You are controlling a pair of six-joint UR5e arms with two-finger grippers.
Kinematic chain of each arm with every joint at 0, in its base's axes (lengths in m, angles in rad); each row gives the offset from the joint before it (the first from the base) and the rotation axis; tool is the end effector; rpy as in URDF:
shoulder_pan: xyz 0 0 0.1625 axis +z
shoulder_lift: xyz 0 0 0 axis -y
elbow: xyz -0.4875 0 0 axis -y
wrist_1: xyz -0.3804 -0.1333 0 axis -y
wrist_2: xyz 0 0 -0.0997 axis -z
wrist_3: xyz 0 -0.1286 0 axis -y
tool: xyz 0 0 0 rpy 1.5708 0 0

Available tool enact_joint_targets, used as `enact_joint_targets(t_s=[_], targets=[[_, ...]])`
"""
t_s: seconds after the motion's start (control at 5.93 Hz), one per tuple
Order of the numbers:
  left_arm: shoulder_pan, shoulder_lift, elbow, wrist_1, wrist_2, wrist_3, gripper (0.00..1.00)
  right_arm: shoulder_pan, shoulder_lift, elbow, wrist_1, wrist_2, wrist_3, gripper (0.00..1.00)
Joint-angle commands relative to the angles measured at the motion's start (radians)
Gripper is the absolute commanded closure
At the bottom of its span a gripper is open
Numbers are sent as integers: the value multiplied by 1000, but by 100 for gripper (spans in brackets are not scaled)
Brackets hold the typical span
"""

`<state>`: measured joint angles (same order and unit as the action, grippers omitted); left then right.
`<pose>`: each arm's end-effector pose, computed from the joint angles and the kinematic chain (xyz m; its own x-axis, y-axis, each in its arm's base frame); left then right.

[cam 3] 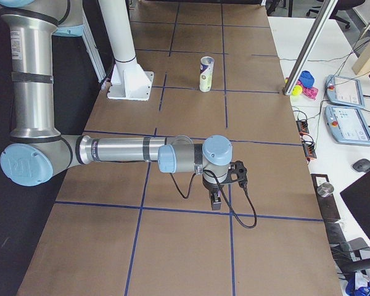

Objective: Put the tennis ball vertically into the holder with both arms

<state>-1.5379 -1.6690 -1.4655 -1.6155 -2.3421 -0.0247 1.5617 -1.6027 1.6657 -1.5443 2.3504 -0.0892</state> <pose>-0.0262 -0.5324 0.7387 0.7163 0.0251 -0.6973 -0.0152 0.9997 0.0204 0.0386 -0.4719 0.7080 0.7070 -0.1577 0.6894 0.0723 0.9858 0.1514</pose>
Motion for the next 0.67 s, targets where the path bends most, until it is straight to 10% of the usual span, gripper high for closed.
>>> enact_joint_targets(t_s=[0.0, 0.51], targets=[[-10, 52, -33, -43, -8, -3, 0, -2, -11, 0, 3, -2, -1, 0], [-7, 48, -44, 8, -11, 2, 0, -2, -29, -14, 16, -2, -1, 0]])
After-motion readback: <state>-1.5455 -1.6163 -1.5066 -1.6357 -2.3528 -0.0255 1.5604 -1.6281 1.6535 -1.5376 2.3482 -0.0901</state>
